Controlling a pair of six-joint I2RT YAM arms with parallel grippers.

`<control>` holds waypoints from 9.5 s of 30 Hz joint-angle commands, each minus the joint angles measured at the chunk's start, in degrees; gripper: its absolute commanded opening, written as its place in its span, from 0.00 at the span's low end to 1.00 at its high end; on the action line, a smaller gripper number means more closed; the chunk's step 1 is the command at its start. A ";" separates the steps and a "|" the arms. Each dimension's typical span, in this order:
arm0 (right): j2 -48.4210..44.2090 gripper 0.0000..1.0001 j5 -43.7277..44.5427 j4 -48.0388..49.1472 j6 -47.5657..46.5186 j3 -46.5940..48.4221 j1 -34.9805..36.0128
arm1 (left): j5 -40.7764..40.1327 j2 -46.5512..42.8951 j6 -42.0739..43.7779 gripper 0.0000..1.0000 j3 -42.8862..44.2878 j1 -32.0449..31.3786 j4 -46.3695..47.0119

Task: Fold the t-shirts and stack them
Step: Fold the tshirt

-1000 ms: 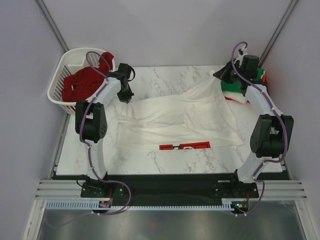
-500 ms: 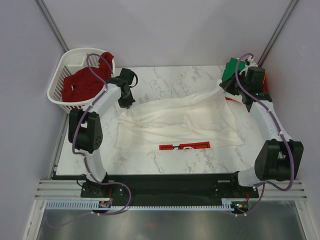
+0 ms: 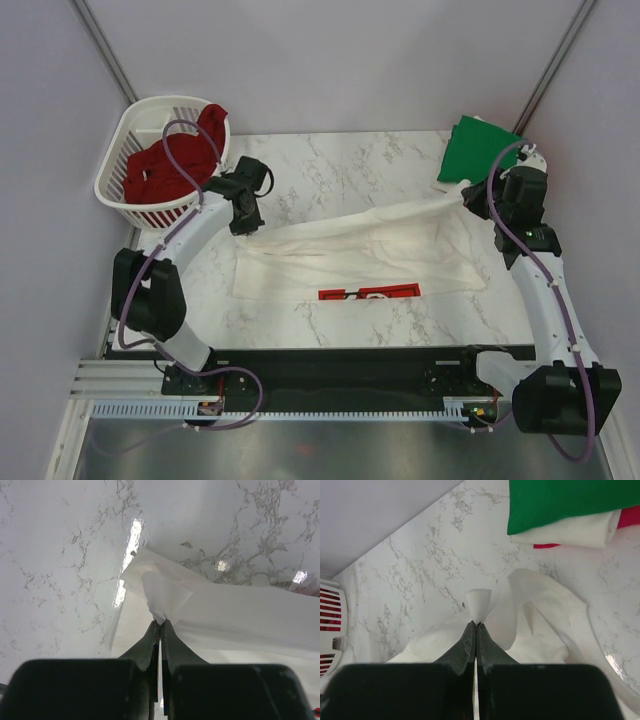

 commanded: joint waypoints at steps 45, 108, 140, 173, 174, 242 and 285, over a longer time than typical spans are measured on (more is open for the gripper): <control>23.96 0.00 4.60 13.80 1.47 17.34 -0.05 | -15.90 32.61 20.82 0.02 47.30 0.17 -1.53; -4.68 0.98 13.83 -12.82 6.13 -15.36 -9.11 | -8.77 1.67 2.62 0.92 -3.59 -6.77 -2.49; 21.67 0.70 -1.73 11.42 13.77 -18.79 2.92 | -6.94 13.46 -8.62 0.02 -13.06 -6.68 -0.38; 67.25 0.98 -18.08 9.68 2.70 61.50 4.72 | 25.25 16.63 -22.95 0.68 11.45 -41.58 9.72; 65.03 0.98 -17.03 9.15 2.79 59.38 4.08 | 25.07 15.83 -23.04 0.69 11.19 -41.67 9.55; 13.68 0.98 -5.77 -5.53 -4.24 -1.82 10.05 | -20.11 24.87 -2.39 0.66 26.65 -60.74 -9.61; 14.56 0.98 -7.70 -5.44 -4.68 -3.05 9.61 | -33.83 9.69 -18.03 0.02 20.43 -58.19 -38.27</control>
